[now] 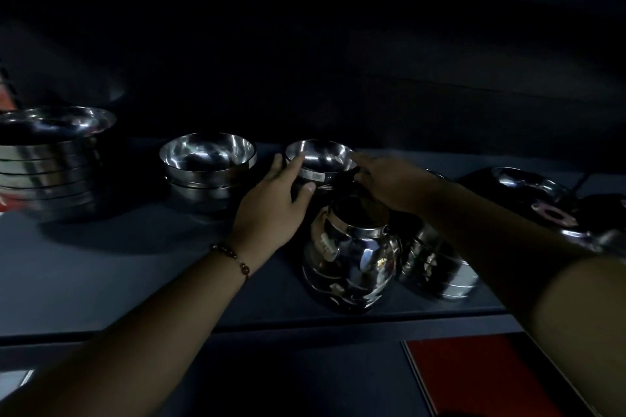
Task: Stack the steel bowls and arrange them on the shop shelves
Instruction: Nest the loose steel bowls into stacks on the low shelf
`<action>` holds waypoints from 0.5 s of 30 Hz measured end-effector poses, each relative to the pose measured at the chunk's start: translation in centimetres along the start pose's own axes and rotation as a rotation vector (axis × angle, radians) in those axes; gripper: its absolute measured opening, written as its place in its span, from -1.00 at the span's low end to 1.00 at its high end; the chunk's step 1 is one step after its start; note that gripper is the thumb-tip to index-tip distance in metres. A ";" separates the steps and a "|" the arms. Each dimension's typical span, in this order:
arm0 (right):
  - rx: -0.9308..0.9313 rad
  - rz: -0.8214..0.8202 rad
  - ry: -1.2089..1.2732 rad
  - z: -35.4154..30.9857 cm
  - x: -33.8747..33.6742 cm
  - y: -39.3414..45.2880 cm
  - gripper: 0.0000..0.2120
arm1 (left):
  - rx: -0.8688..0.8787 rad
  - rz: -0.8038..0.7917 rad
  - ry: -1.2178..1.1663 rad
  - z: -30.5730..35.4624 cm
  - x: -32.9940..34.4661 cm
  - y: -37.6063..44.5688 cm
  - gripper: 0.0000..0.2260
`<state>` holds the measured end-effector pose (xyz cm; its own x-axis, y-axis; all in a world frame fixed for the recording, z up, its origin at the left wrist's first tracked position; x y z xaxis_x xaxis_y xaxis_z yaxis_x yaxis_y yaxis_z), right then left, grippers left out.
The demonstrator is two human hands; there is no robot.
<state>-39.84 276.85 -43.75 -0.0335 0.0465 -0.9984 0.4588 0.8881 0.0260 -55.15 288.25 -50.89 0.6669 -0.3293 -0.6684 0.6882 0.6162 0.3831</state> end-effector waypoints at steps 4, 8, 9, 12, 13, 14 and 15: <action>-0.023 0.157 -0.030 -0.4 -0.4 -3.7 -0.53 | 0.147 0.005 0.175 2.0 -2.2 -2.6 -0.47; -0.040 0.236 0.024 -1.4 0.7 -8.7 -0.51 | 0.216 -0.153 0.193 3.8 -2.7 -6.0 -0.31; -0.031 0.269 0.084 -1.8 1.3 -9.6 -0.52 | 0.222 -0.205 0.193 4.0 -2.5 -6.7 -0.26; 0.036 0.373 0.325 -3.4 3.3 -11.7 -0.53 | 0.231 -0.305 0.184 4.6 -1.3 -7.8 -0.12; 0.056 0.383 0.391 -4.1 4.0 -12.1 -0.52 | 0.232 -0.315 0.167 4.6 -1.0 -7.9 -0.09; 0.066 0.389 0.434 -4.8 4.5 -12.4 -0.50 | 0.236 -0.309 0.139 4.4 -0.7 -8.0 -0.07; 0.067 0.394 0.456 -5.5 5.0 -12.5 -0.47 | 0.242 -0.290 0.108 4.1 -0.6 -8.1 -0.06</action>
<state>-50.64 268.45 -48.79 -0.2198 0.5706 -0.7913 0.5684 0.7341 0.3715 -59.95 280.50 -50.96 0.4096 -0.3799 -0.8294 0.8999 0.3174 0.2991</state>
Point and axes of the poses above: each hand's wrist, its own y-axis towards the middle knuckle, its own x-axis out of the palm, z = x × y, the point moved 2 cm from there along y, towards the middle knuckle
